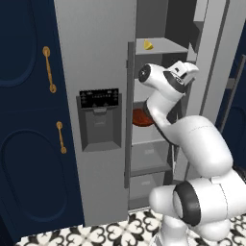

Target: Grab a lemon wedge from the fridge and one ice cube from the ice bowl, and put them in the glass of lemonade.

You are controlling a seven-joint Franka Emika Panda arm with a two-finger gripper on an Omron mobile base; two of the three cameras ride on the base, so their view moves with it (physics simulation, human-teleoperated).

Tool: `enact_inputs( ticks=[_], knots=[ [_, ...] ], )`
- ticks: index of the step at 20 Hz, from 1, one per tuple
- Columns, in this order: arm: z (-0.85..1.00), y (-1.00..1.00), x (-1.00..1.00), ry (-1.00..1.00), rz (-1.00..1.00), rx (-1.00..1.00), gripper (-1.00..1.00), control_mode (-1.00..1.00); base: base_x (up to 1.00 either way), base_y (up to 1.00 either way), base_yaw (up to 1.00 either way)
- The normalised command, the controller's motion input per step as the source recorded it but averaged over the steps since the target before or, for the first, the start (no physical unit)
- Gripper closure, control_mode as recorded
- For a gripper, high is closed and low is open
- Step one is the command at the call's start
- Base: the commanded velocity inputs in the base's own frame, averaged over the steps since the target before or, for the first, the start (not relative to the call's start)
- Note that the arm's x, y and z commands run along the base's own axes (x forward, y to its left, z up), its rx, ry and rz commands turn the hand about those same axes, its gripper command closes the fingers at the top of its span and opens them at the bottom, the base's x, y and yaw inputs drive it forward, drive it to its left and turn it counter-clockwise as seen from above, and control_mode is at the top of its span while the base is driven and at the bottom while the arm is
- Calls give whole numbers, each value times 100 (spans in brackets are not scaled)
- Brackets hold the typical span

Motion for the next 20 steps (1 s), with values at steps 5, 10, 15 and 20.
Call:
enact_inputs(
  ticks=[5, 10, 15, 20],
  knots=[
    [0, -100, -8, 1, -8, 0, -100, -100, 0, 0, 0],
    [0, -100, -13, 0, -9, 0, -100, -100, 0, 0, 0],
    [0, -79, -7, 3, -7, 0, -100, -100, 0, 0, 0],
    [6, -17, 0, 6, 0, 0, -100, -100, 0, 0, 0]
  ],
)
